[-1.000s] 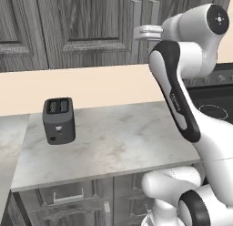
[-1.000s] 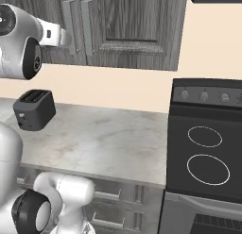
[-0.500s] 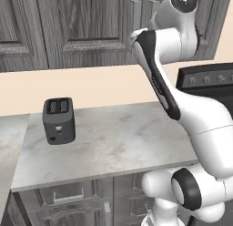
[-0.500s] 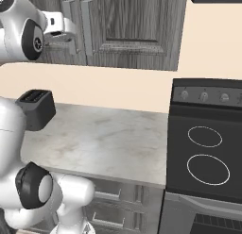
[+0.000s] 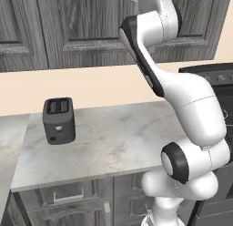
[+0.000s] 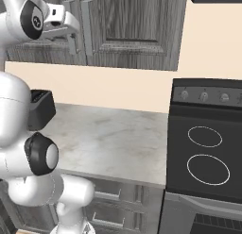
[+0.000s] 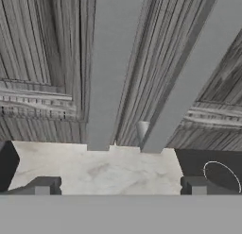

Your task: Open the cabinet. Pick the sponge and place it next to the sink. Then close the cabinet.

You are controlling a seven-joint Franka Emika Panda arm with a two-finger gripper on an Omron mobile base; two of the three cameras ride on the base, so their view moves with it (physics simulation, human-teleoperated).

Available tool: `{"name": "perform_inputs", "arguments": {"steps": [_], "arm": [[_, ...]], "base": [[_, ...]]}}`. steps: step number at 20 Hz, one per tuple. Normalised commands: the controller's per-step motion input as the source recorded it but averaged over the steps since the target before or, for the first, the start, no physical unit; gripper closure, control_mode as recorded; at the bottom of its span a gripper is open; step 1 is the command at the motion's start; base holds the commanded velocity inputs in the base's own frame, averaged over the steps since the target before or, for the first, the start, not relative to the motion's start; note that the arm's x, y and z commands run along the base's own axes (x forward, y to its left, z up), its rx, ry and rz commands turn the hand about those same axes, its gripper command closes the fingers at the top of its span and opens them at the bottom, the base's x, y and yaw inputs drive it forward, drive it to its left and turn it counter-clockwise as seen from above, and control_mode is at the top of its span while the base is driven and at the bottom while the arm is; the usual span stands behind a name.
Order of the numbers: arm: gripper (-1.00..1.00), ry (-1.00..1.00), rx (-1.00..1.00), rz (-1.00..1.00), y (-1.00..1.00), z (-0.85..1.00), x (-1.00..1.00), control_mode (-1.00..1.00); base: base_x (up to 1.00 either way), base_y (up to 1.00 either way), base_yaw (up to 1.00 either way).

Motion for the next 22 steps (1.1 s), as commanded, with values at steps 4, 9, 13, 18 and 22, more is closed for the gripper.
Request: {"name": "perform_inputs", "arguments": {"steps": [4, 9, 13, 18, 22], "arm": [[-1.00, -0.03, 0.18, -0.15, 0.00, -0.27, 0.36, -1.00], [-1.00, -0.13, 0.20, -0.07, 0.00, -0.01, 0.08, -1.00], [-1.00, -0.31, 0.16, 0.00, 0.00, 0.00, 0.00, -1.00], [-1.00, -0.17, 0.04, 0.03, 0.00, 0.00, -0.01, -1.00], [-1.00, -0.03, 0.01, 0.10, 0.00, -0.01, 0.00, -1.00]], "base": [[0.00, 0.00, 0.00], [0.00, 0.00, 0.00], [0.00, 0.00, 0.00], [0.00, 0.00, 0.00], [0.00, 0.00, 0.00]]}}
